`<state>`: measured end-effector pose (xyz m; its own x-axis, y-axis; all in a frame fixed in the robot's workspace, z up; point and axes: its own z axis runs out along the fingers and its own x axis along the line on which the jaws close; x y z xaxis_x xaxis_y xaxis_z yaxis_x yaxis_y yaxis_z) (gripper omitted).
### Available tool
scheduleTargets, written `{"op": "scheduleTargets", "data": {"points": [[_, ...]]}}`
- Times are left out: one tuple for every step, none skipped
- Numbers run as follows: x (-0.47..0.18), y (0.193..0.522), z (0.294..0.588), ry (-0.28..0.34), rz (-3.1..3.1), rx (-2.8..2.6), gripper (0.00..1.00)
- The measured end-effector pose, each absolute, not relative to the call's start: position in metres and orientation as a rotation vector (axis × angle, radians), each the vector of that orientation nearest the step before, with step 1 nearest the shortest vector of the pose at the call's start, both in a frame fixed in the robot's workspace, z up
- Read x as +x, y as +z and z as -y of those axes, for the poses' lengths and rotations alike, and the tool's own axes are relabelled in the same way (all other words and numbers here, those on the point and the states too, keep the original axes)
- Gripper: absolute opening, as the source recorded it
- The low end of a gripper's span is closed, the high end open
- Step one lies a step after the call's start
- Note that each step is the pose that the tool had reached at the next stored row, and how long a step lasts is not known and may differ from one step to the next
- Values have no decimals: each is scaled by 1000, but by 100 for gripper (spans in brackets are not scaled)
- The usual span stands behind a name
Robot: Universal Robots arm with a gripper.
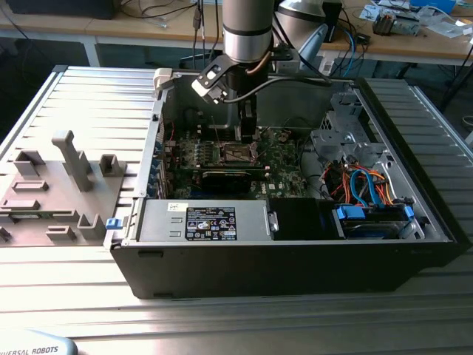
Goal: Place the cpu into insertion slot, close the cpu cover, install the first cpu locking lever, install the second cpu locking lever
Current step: 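Place the cpu into insertion slot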
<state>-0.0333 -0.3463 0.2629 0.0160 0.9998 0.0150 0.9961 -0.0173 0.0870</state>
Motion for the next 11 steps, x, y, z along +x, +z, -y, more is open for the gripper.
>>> {"op": "scheduleTargets", "data": {"points": [[-33, 263, 346, 111, -2165, 2202, 54], [-33, 263, 346, 111, -2165, 2202, 54], [-33, 262, 346, 111, -2165, 2202, 54], [-33, 262, 346, 111, -2165, 2202, 54], [-33, 261, 346, 111, -2165, 2202, 54], [-33, 261, 346, 111, -2165, 2202, 54], [-33, 261, 346, 111, -2165, 2202, 54], [-33, 261, 346, 111, -2165, 2202, 54], [-33, 260, 346, 111, -2165, 2202, 54], [-33, 260, 346, 111, -2165, 2202, 54], [-33, 260, 346, 111, -2165, 2202, 54]]}}
